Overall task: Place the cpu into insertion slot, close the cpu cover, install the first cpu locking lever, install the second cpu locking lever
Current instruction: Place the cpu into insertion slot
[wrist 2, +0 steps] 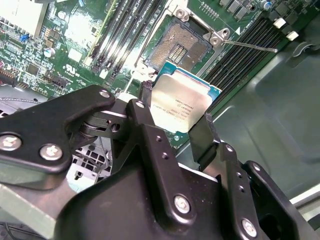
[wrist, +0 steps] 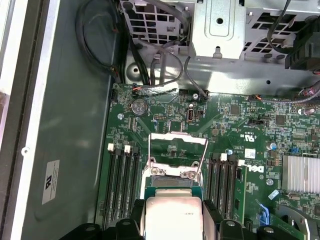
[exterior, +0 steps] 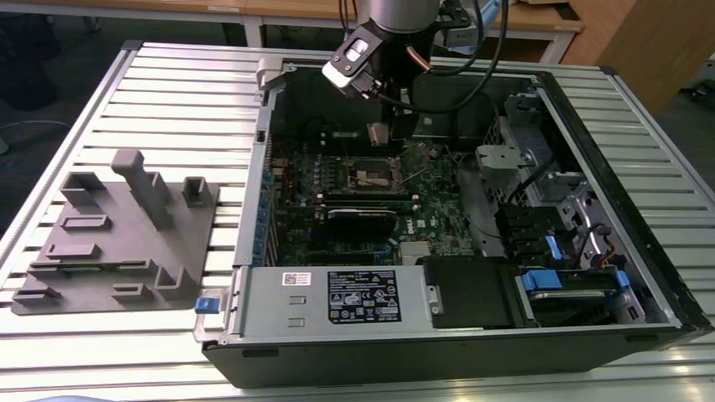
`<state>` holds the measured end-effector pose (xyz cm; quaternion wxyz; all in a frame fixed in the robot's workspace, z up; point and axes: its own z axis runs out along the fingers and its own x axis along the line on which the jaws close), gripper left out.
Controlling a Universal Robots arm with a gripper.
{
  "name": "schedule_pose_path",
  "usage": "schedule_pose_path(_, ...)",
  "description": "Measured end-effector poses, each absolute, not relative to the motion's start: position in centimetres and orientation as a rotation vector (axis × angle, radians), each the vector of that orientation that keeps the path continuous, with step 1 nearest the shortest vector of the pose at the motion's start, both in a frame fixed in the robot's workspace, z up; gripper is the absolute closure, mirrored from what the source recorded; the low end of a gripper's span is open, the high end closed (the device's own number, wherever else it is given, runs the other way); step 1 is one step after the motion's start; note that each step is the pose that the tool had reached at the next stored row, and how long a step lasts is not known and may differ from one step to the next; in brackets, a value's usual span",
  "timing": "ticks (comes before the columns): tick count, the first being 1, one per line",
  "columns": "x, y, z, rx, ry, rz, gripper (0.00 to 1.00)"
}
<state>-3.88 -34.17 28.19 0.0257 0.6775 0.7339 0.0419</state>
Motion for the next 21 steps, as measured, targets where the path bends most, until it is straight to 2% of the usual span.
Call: schedule_pose_path(21, -3.99, -34.17, 27.64, 2.094, 2.268, 0.130, 0.46)
